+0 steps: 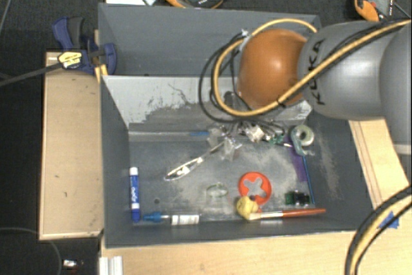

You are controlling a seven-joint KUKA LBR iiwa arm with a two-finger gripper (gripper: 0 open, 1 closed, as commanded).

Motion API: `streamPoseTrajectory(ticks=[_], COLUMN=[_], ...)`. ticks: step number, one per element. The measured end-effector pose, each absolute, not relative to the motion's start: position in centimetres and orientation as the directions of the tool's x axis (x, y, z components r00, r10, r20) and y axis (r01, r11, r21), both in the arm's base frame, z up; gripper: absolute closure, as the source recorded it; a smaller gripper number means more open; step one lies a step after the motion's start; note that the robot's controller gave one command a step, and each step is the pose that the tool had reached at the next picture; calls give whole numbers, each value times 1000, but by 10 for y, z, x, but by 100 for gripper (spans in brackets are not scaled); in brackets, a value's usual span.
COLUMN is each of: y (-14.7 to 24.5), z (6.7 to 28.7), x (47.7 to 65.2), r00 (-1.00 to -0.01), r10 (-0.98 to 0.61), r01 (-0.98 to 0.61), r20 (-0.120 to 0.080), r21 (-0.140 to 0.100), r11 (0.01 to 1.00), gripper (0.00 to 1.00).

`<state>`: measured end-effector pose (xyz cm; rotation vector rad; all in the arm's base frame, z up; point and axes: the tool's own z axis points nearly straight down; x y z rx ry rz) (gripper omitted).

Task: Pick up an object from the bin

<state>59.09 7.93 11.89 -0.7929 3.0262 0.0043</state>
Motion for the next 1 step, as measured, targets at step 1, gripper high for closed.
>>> streamPoseTrajectory(ticks=[1], y=[79], z=[131], x=[592], r00=[-872], r10=[-489], r01=[-489], r20=[-18], r21=[-2], r11=[872], gripper=[100])
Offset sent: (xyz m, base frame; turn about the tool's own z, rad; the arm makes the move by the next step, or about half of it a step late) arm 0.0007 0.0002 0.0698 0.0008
